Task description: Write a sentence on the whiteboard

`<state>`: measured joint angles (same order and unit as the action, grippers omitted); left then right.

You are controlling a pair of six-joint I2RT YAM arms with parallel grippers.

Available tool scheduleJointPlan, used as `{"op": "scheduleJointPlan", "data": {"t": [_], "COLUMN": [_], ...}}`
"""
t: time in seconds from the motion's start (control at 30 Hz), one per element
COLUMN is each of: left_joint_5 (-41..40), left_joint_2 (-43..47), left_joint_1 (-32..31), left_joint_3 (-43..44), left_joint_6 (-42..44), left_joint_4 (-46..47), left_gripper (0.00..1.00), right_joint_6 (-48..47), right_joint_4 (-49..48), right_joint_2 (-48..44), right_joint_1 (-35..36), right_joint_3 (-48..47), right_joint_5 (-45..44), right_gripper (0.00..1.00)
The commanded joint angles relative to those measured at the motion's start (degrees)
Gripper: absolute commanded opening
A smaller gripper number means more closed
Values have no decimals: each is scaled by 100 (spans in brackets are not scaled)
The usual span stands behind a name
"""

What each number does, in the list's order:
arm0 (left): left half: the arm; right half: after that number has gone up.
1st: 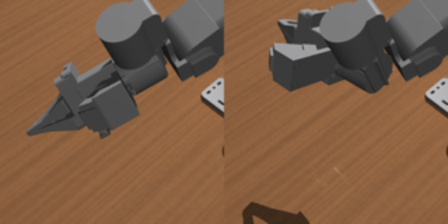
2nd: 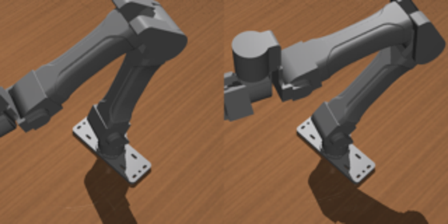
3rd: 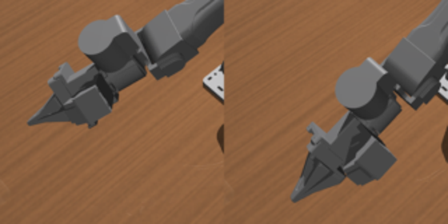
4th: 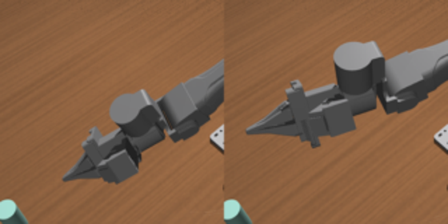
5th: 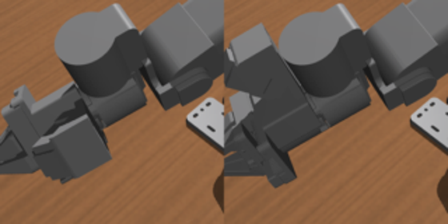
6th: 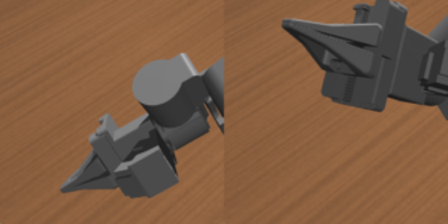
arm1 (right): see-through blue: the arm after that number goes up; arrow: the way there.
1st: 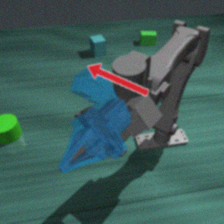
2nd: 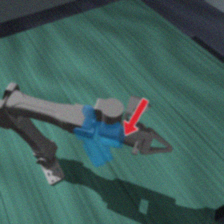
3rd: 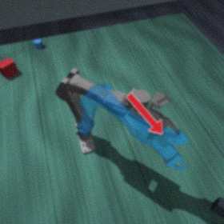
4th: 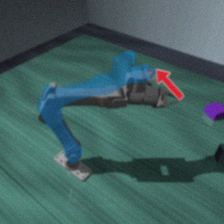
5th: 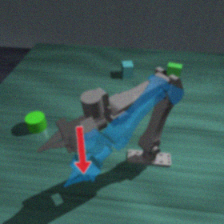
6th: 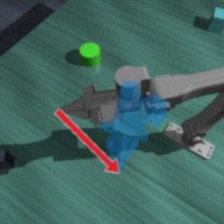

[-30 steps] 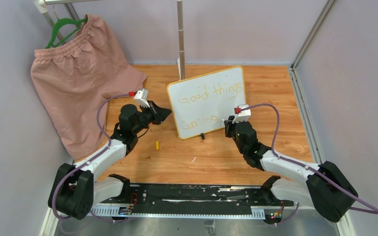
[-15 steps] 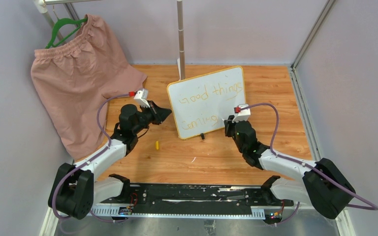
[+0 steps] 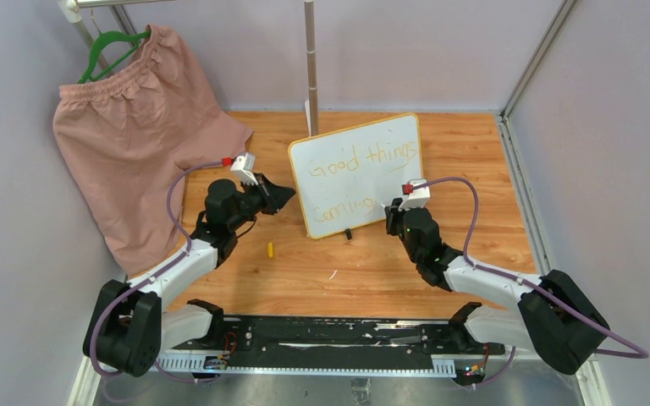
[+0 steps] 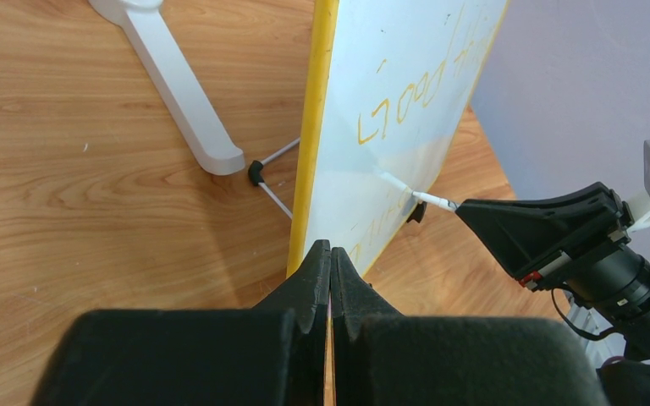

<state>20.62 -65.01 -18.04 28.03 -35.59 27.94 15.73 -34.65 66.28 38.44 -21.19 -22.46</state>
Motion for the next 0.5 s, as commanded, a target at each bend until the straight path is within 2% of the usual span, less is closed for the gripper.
{"op": "scheduleJointPlan", "data": {"t": [0.0, 0.47], "left_joint_5": [83, 91], "left_joint_2": [-18, 1], "left_joint_1": [55, 55], "left_joint_3": [1, -4], "left_joint_6": [-17, -37], "left_joint_4": [146, 150], "left_gripper": [0, 0], "right_joint_6": [121, 142], "right_joint_4": [7, 208], "right_joint_2": [-16, -213], "right_joint_1": [-105, -102], "right_joint_3": [-21, 99], "right_joint_5": [-9, -26], "right_gripper": [0, 0]}}
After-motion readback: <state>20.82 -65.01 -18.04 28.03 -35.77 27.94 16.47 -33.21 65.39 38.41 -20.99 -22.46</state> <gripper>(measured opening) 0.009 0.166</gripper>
